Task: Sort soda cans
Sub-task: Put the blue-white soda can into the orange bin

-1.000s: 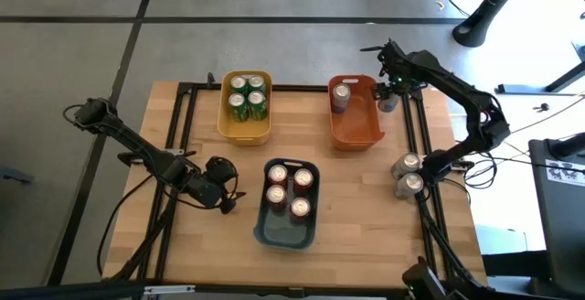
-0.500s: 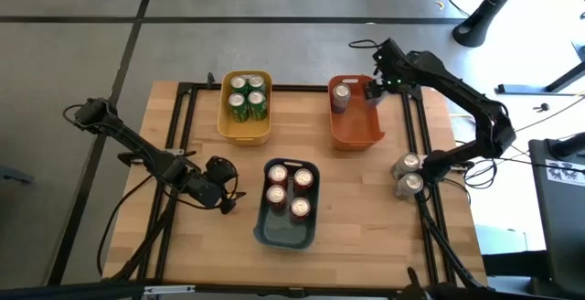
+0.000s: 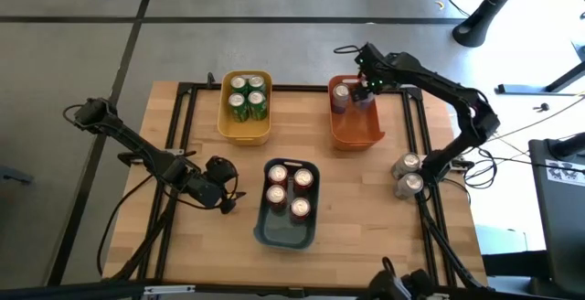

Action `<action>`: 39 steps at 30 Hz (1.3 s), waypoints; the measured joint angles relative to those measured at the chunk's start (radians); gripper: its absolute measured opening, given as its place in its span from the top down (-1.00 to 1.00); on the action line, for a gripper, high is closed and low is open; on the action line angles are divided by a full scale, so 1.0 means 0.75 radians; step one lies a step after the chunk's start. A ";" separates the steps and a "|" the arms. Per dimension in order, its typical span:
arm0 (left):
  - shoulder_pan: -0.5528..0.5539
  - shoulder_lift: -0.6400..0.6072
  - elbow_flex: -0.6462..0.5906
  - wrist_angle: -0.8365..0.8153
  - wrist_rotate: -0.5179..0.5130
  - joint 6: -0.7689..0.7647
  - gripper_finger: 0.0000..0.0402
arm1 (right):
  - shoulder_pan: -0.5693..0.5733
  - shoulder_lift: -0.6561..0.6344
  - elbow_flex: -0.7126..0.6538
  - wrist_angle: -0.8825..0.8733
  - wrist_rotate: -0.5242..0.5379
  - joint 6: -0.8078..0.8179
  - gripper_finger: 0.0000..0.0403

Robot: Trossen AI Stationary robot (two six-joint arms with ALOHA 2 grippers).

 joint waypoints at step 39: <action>0.000 0.000 0.000 0.001 -0.006 0.003 -0.67 | -0.001 0.147 -0.097 0.173 0.033 -0.025 -0.45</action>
